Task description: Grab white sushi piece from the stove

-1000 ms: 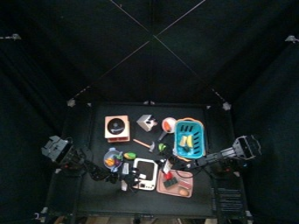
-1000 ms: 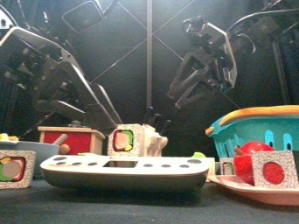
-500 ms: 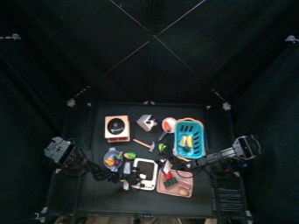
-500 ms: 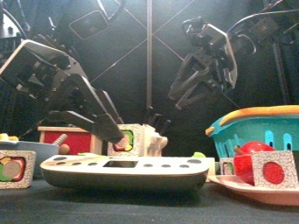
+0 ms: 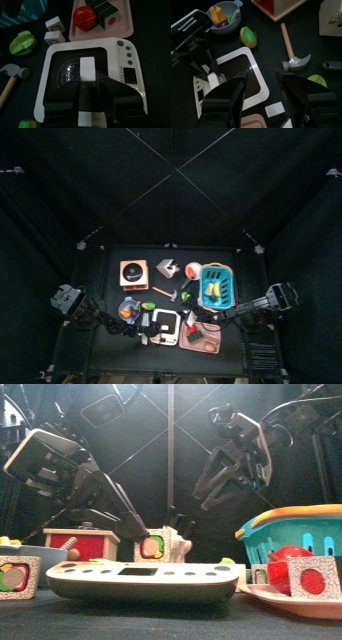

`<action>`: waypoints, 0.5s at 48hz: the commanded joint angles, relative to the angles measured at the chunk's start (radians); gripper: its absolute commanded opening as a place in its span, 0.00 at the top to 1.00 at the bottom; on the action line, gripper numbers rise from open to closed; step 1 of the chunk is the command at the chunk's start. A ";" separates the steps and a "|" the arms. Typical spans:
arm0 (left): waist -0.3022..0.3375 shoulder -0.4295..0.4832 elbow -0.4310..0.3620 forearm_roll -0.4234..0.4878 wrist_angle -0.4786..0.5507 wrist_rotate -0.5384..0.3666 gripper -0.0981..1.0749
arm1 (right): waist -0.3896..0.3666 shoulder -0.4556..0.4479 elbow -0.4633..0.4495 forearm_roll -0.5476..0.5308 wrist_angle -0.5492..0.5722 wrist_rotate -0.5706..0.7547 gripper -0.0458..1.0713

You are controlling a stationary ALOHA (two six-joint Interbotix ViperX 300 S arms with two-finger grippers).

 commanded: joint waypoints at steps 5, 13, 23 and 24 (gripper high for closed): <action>-0.012 -0.055 -0.002 -0.021 0.018 -0.002 0.40 | 0.002 -0.015 -0.008 -0.003 0.000 -0.002 0.21; -0.012 -0.060 0.003 -0.032 0.023 0.000 0.40 | 0.000 -0.015 -0.008 -0.003 0.002 0.000 0.21; -0.015 -0.060 0.003 -0.034 0.025 -0.002 0.40 | 0.000 -0.014 -0.008 -0.003 0.000 0.000 0.21; -0.015 -0.060 0.005 -0.035 0.025 -0.002 0.40 | 0.000 -0.014 -0.008 -0.003 0.000 0.000 0.21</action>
